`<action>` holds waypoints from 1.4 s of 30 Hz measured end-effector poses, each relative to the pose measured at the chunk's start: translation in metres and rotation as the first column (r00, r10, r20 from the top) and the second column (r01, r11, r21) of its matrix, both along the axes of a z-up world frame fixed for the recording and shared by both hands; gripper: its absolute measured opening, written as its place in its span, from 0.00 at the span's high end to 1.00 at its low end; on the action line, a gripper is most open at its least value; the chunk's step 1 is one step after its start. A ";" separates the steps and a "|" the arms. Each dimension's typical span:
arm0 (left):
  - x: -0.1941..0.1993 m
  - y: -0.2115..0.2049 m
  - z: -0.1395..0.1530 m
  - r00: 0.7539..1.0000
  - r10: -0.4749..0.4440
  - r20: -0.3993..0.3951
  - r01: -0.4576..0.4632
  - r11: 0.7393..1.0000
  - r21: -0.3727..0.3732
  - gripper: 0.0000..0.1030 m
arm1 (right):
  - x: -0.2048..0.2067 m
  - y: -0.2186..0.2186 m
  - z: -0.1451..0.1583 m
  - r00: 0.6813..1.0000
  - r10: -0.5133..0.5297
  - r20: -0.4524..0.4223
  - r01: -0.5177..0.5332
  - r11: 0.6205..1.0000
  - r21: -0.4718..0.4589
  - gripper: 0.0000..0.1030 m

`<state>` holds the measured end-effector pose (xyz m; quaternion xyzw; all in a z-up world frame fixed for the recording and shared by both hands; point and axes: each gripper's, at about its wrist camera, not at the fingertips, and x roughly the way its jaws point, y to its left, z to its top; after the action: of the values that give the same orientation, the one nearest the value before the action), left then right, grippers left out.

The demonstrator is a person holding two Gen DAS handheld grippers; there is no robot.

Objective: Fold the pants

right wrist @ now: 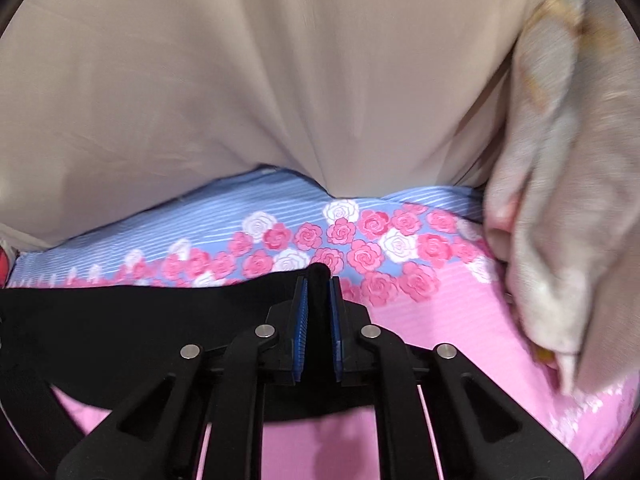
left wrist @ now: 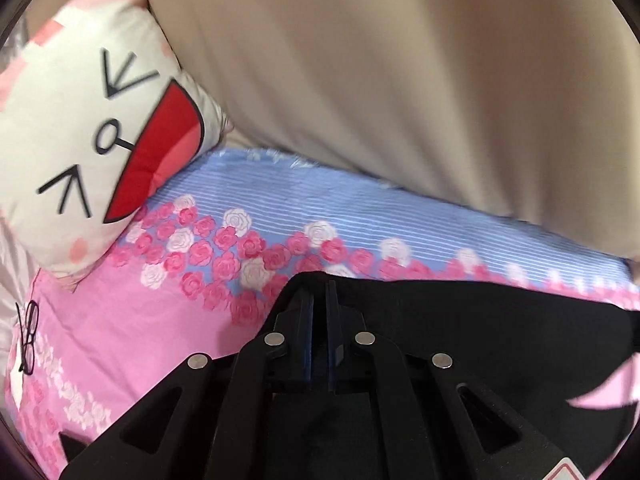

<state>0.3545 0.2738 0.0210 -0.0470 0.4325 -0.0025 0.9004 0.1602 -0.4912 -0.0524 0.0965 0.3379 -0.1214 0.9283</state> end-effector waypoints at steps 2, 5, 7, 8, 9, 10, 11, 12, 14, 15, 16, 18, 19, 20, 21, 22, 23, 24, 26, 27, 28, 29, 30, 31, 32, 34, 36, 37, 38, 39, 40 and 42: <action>-0.026 0.003 0.012 0.999 -0.026 0.020 0.026 0.999 -0.020 0.97 | -0.025 0.006 0.011 0.999 0.018 0.027 -0.018 1.000 -0.006 0.91; -0.073 0.006 0.026 0.996 -0.071 0.044 0.073 0.996 -0.044 0.97 | -0.075 0.019 0.031 0.996 0.038 0.079 -0.036 0.999 -0.028 0.95; -0.108 0.006 0.031 0.993 -0.101 0.057 0.104 0.994 -0.046 0.97 | -0.111 0.023 0.039 0.993 0.045 0.107 -0.040 0.998 -0.042 0.95; -0.123 0.006 0.031 0.991 -0.115 0.062 0.118 0.992 -0.047 0.96 | -0.126 0.023 0.042 0.993 0.044 0.110 -0.038 0.998 -0.052 0.95; -0.137 0.008 0.030 0.991 -0.123 0.060 0.126 0.991 -0.049 0.96 | -0.142 0.024 0.042 0.994 0.041 0.103 -0.035 0.997 -0.063 0.95; -0.153 0.011 0.024 0.990 -0.134 0.044 0.136 0.989 -0.053 0.96 | -0.157 0.023 0.038 0.995 0.029 0.092 -0.023 0.998 -0.063 0.95; -0.163 0.013 0.017 0.990 -0.137 0.027 0.139 0.989 -0.054 0.96 | -0.168 0.019 0.033 0.997 0.020 0.073 -0.017 0.999 -0.052 0.95; -0.172 0.016 0.010 0.990 -0.137 0.011 0.138 0.989 -0.056 0.96 | -0.172 0.017 0.027 0.998 0.022 0.050 -0.020 0.999 -0.038 0.95; -0.188 0.016 -0.008 0.990 -0.137 -0.027 0.136 0.990 -0.048 0.96 | -0.178 0.012 0.015 1.000 -0.006 0.022 0.007 0.999 -0.032 0.90; -0.191 0.017 -0.017 0.990 -0.135 -0.044 0.133 0.990 -0.048 0.96 | -0.175 0.009 0.007 1.000 -0.009 0.007 0.009 1.000 -0.012 0.88; -0.195 0.017 -0.027 0.990 -0.128 -0.059 0.126 0.991 -0.047 0.96 | -0.172 0.007 0.001 1.000 -0.013 -0.001 0.013 1.000 -0.001 0.84; -0.202 0.017 -0.041 0.991 -0.111 -0.077 0.108 0.993 -0.049 0.96 | -0.151 0.009 -0.014 0.999 0.009 -0.034 -0.008 1.000 0.014 0.67; -0.203 0.017 -0.044 0.991 -0.103 -0.082 0.099 0.994 -0.049 0.96 | -0.144 0.011 -0.019 0.999 0.015 -0.048 -0.014 1.000 0.009 0.44; -0.203 0.016 -0.048 0.991 -0.094 -0.090 0.090 0.995 -0.046 0.96 | -0.133 0.014 -0.025 0.998 0.024 -0.066 -0.024 1.000 -0.002 0.27; -0.204 0.016 -0.051 0.992 -0.087 -0.093 0.084 0.996 -0.042 0.96 | -0.118 0.019 -0.032 0.995 0.050 -0.085 -0.051 0.999 -0.010 0.26; -0.203 0.015 -0.054 0.992 -0.076 -0.101 0.073 0.997 -0.036 0.96 | -0.103 0.024 -0.041 0.991 0.082 -0.107 -0.083 0.997 0.000 0.27; -0.202 0.014 -0.055 0.992 -0.071 -0.108 0.068 0.997 -0.029 0.96 | -0.094 0.027 -0.047 0.988 0.097 -0.123 -0.097 0.995 0.010 0.27; -0.201 0.013 -0.056 0.991 -0.066 -0.114 0.064 0.998 -0.022 0.96 | -0.080 0.032 -0.055 0.983 0.118 -0.143 -0.115 0.993 0.028 0.27; -0.199 0.011 -0.060 0.990 -0.058 -0.126 0.059 0.998 -0.001 0.96 | -0.060 0.041 -0.070 0.974 0.154 -0.168 -0.147 0.988 0.056 0.27; -0.198 0.009 -0.061 0.990 -0.054 -0.131 0.056 0.998 0.011 0.96 | -0.055 0.045 -0.075 0.972 0.160 -0.171 -0.151 0.986 0.064 0.27; -0.196 0.008 -0.062 0.989 -0.051 -0.138 0.054 0.998 0.018 0.96 | -0.050 0.046 -0.080 0.971 0.167 -0.169 -0.156 0.985 0.077 0.27; -0.194 0.008 -0.063 0.989 -0.049 -0.142 0.053 0.998 0.023 0.96 | -0.043 0.048 -0.085 0.973 0.168 -0.158 -0.156 0.984 0.087 0.30; -0.192 0.008 -0.064 0.988 -0.044 -0.147 0.049 0.998 0.027 0.95 | -0.039 0.049 -0.087 0.976 0.158 -0.149 -0.147 0.986 0.082 0.37; -0.189 0.008 -0.064 0.988 -0.040 -0.151 0.045 0.998 0.031 0.95 | -0.036 0.051 -0.087 0.979 0.149 -0.142 -0.139 0.987 0.077 0.51; -0.186 0.009 -0.064 0.988 -0.035 -0.152 0.040 0.999 0.036 0.95 | -0.034 0.050 -0.086 0.981 0.142 -0.130 -0.132 0.988 0.084 0.73; -0.181 0.009 -0.061 0.989 -0.030 -0.148 0.037 0.998 0.043 0.95 | -0.033 0.044 -0.072 0.988 0.127 -0.087 -0.114 0.983 0.141 0.96; -0.177 0.011 -0.050 0.991 -0.030 -0.128 0.036 0.998 0.042 0.95 | -0.043 0.041 -0.043 0.993 0.119 -0.018 -0.115 0.982 0.151 0.97; -0.176 0.014 -0.040 0.994 -0.033 -0.105 0.036 0.999 0.032 0.95 | -0.052 0.041 -0.023 0.992 0.121 0.022 -0.123 0.982 0.147 0.97; -0.176 0.019 -0.026 0.996 -0.036 -0.077 0.038 0.999 0.024 0.95 | -0.060 0.042 -0.008 0.991 0.125 0.049 -0.131 0.982 0.140 0.97; -0.178 0.021 -0.019 0.997 -0.038 -0.063 0.039 0.999 0.019 0.96 | -0.075 0.044 0.014 0.988 0.131 0.088 -0.140 0.983 0.115 0.97; -0.183 0.025 -0.005 0.999 -0.035 -0.032 0.036 0.999 0.029 1.00 | -0.090 0.047 0.032 0.983 0.140 0.118 -0.151 0.984 0.098 0.97; -0.194 0.032 0.014 1.000 -0.012 0.022 0.010 0.995 0.100 1.00 | -0.124 0.049 0.060 0.976 0.148 0.161 -0.159 0.986 0.058 0.97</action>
<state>0.1602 0.3062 0.0350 0.0004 0.4223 0.0136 0.9063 0.0361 -0.4425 0.0077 0.1122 0.2746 -0.0294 0.9545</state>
